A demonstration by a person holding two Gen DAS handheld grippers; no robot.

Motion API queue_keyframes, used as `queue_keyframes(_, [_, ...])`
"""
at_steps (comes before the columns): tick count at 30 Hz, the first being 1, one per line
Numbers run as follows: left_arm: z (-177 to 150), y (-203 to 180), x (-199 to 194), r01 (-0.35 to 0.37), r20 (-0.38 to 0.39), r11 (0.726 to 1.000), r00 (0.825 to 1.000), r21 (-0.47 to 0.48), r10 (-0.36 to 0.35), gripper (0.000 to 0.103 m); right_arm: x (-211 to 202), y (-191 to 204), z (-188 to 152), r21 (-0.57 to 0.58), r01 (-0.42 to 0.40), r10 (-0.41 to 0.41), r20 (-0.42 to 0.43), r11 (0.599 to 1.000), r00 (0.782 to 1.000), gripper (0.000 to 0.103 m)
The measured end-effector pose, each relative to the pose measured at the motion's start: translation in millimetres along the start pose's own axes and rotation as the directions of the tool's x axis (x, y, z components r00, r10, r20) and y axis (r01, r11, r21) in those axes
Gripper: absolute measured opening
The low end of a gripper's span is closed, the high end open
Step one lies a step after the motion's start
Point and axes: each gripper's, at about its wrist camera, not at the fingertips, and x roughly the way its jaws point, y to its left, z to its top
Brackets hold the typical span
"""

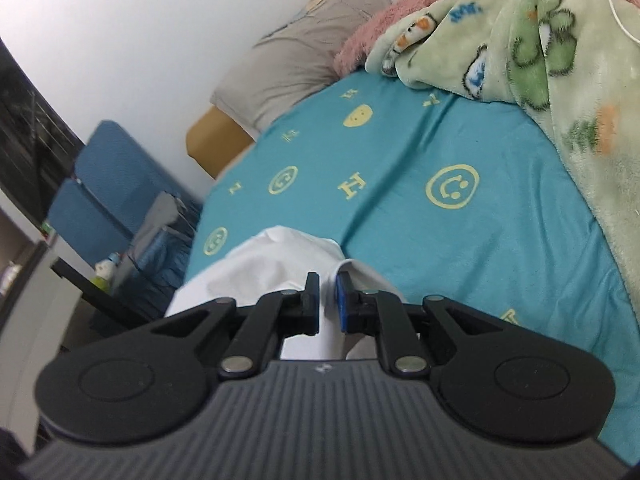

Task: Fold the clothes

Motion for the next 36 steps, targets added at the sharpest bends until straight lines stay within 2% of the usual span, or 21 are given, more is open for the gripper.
queue_keyframes(2, [10, 13, -26, 0.029, 0.099, 0.995, 0.995, -0.094, -0.019, 0.007, 1, 1, -3, -0.008, 0.009, -0.009, -0.011, 1.0, 1.0, 0.013])
queue_keyframes(4, [15, 23, -48, 0.058, 0.187, 0.987, 0.982, -0.151, -0.029, 0.006, 1, 3, -6, -0.01, 0.002, -0.003, -0.022, 1.0, 1.0, 0.014])
queue_keyframes(7, [21, 30, -78, 0.09, 0.307, 0.979, 0.951, -0.182, -0.03, 0.006, -3, 10, -9, -0.028, -0.008, 0.008, -0.016, 1.0, 1.0, 0.014])
queue_keyframes(10, [25, 29, -107, 0.138, 0.409, 0.974, 0.911, -0.179, -0.054, 0.006, -14, 20, -11, -0.057, -0.021, 0.022, 0.007, 0.998, 1.0, 0.013])
queue_keyframes(13, [27, 27, -138, 0.21, 0.47, 0.959, 0.877, -0.189, -0.1, 0.006, -37, 28, -14, -0.07, -0.054, 0.057, 0.045, 0.996, 0.997, 0.012])
queue_keyframes(15, [27, 31, -147, 0.23, 0.477, 0.95, 0.873, -0.212, -0.105, 0.006, -51, 32, -16, -0.075, -0.061, 0.065, 0.059, 0.995, 0.996, 0.012])
queue_keyframes(16, [28, 34, -147, 0.224, 0.466, 0.948, 0.879, -0.226, -0.096, 0.006, -56, 33, -18, -0.075, -0.062, 0.067, 0.06, 0.995, 0.996, 0.012])
queue_keyframes(18, [32, 41, -139, 0.174, 0.419, 0.951, 0.907, -0.256, -0.053, 0.006, -64, 36, -22, -0.073, -0.076, 0.08, 0.05, 0.994, 0.996, 0.013])
queue_keyframes(21, [44, 58, -101, 0.083, 0.284, 0.941, 0.959, -0.329, 0.015, 0.006, -64, 43, -29, -0.074, -0.105, 0.106, 0.009, 0.992, 0.994, 0.014])
queue_keyframes(24, [56, 82, -44, 0.001, 0.156, 0.925, 0.986, -0.379, 0.062, 0.009, -53, 53, -38, -0.102, -0.113, 0.109, -0.041, 0.988, 0.993, 0.014])
queue_keyframes(25, [56, 84, -28, -0.069, 0.108, 0.934, 0.988, -0.349, 0.114, 0.011, -47, 55, -41, -0.111, -0.111, 0.105, -0.062, 0.988, 0.993, 0.014])
queue_keyframes(26, [56, 86, -12, -0.144, 0.062, 0.94, 0.983, -0.31, 0.171, 0.022, -42, 57, -45, -0.119, -0.111, 0.101, -0.083, 0.987, 0.991, 0.014])
queue_keyframes(27, [53, 87, -1, -0.217, 0.01, 0.934, 0.973, -0.285, 0.229, 0.036, -35, 58, -48, -0.117, -0.114, 0.102, -0.109, 0.986, 0.989, 0.019])
queue_keyframes(28, [49, 89, 10, -0.287, -0.041, 0.922, 0.957, -0.259, 0.286, 0.041, -28, 59, -52, -0.116, -0.119, 0.103, -0.135, 0.986, 0.985, 0.024])
queue_keyframes(29, [44, 92, 14, -0.319, -0.071, 0.913, 0.948, -0.254, 0.312, 0.044, -22, 59, -55, -0.117, -0.131, 0.111, -0.161, 0.985, 0.981, 0.041])
queue_keyframes(30, [41, 96, 13, -0.33, -0.095, 0.907, 0.944, -0.263, 0.316, 0.046, -16, 61, -58, -0.123, -0.142, 0.119, -0.179, 0.982, 0.977, 0.062])
queue_keyframes(31, [39, 100, 11, -0.339, -0.118, 0.9, 0.941, -0.273, 0.318, 0.048, -12, 64, -61, -0.137, -0.147, 0.12, -0.188, 0.98, 0.975, 0.068])
queue_keyframes(33, [40, 106, -2, -0.358, -0.13, 0.889, 0.934, -0.287, 0.334, 0.053, -4, 71, -67, -0.175, -0.167, 0.131, -0.205, 0.97, 0.97, 0.069])
queue_keyframes(36, [44, 98, -29, -0.368, -0.043, 0.895, 0.928, -0.25, 0.37, 0.062, 4, 85, -78, -0.258, -0.212, 0.156, -0.22, 0.943, 0.963, 0.068])
